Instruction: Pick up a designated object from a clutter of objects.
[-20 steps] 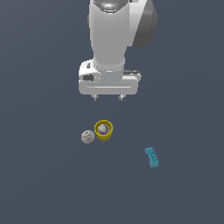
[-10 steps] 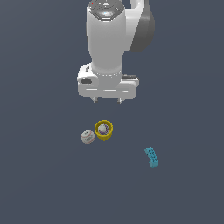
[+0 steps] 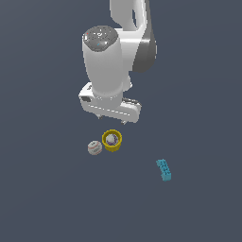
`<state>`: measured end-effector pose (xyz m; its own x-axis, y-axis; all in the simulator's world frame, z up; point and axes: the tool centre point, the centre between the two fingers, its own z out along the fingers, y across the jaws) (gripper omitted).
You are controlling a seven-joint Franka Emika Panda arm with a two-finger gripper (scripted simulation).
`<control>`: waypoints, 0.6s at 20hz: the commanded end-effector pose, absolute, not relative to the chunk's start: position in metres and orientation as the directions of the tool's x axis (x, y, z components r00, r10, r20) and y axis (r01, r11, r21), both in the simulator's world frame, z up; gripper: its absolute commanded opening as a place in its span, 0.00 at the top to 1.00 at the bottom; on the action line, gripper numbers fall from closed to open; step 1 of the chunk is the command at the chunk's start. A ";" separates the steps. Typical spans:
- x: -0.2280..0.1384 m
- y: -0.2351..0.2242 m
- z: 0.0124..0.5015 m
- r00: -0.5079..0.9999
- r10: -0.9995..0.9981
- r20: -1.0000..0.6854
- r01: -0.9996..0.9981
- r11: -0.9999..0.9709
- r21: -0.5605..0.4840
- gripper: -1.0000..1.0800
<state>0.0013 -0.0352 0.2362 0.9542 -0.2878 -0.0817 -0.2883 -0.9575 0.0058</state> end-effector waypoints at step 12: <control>0.021 -0.083 0.156 0.692 -0.720 -0.053 -0.721 -0.693 -0.002 0.04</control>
<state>0.0195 -0.0768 0.1650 0.7338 -0.6769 -0.0579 -0.6781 -0.7349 -0.0018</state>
